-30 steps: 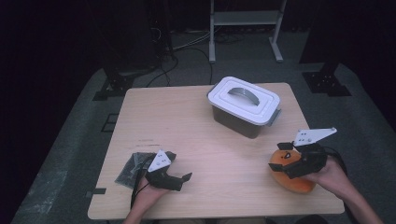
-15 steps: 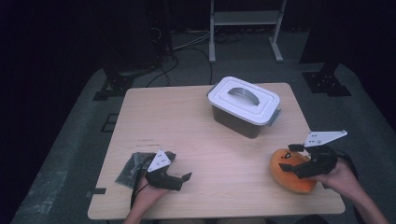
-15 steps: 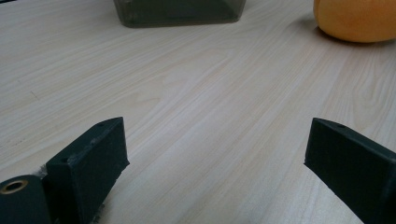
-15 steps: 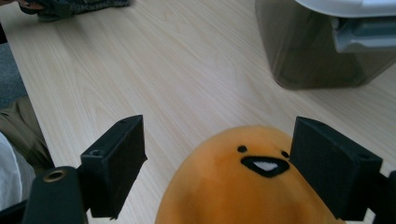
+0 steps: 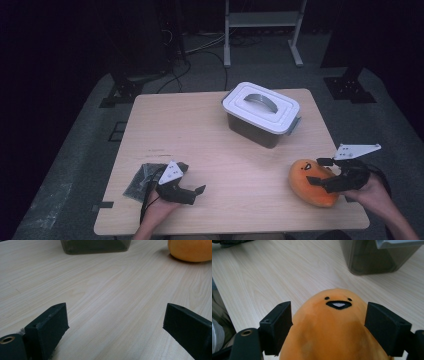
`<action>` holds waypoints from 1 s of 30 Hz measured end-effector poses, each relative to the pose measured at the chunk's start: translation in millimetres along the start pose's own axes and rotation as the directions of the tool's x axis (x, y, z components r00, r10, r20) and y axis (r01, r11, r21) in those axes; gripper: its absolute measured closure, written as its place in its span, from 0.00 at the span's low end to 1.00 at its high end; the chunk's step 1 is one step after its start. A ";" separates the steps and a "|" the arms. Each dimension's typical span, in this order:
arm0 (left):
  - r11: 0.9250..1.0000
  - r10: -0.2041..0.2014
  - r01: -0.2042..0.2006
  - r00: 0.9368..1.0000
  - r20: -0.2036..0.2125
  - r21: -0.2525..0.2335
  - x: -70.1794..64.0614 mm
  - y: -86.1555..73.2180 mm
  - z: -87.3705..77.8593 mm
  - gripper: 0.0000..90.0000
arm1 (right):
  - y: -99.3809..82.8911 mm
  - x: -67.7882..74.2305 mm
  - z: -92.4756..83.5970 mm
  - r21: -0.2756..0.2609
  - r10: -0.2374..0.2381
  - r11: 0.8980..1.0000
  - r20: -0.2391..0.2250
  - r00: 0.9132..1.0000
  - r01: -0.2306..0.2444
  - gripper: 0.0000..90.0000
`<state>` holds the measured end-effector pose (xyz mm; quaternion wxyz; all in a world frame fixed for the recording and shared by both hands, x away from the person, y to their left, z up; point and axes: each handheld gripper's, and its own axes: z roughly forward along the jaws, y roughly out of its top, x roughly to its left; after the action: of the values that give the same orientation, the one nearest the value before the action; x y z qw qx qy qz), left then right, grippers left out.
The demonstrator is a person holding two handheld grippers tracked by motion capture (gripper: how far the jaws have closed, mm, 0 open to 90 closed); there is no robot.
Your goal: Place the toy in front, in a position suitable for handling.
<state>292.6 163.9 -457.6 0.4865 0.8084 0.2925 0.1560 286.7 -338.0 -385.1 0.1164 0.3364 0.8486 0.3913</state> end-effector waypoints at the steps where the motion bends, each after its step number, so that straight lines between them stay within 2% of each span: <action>1: 1.000 -0.001 0.001 1.000 0.000 -0.001 0.1 0.0 0.0 0.05 | -1.2 -0.7 -0.1 -0.002 0.003 1.000 0.004 1.000 -0.003 0.24; 6: 1.000 0.001 -0.001 1.000 0.000 0.000 0.0 0.0 0.0 0.05 | -8.7 -4.8 -0.7 0.004 0.012 1.000 0.021 1.000 -0.012 0.26; 7: 1.000 0.001 -0.001 1.000 0.000 0.000 0.0 0.0 0.1 0.05 | -12.5 -6.2 -0.5 0.003 0.018 1.000 0.021 1.000 -0.018 0.31; 12: 1.000 0.001 -0.001 1.000 0.000 0.001 -0.1 -0.2 0.2 0.05 | -19.5 -7.0 0.4 -0.010 0.024 1.000 0.020 1.000 -0.024 0.37; 13: 1.000 0.001 -0.001 1.000 0.000 0.000 -0.2 -0.1 0.3 0.05 | -22.2 -6.6 1.0 -0.012 0.020 1.000 0.013 1.000 -0.020 0.41; 19: 1.000 0.002 -0.002 1.000 -0.001 0.003 -0.6 0.0 0.1 0.05 | -30.3 -2.6 7.5 -0.012 0.014 1.000 0.012 1.000 -0.013 0.50; 30: 1.000 0.002 -0.002 1.000 -0.001 0.000 -0.8 0.0 0.0 0.05 | -38.6 2.9 14.1 -0.030 0.016 0.999 0.003 1.000 -0.016 0.62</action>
<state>292.0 163.4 -457.6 0.4862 0.8086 0.2918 0.1568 272.5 -345.9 -423.0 0.1196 0.3422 0.8397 0.4042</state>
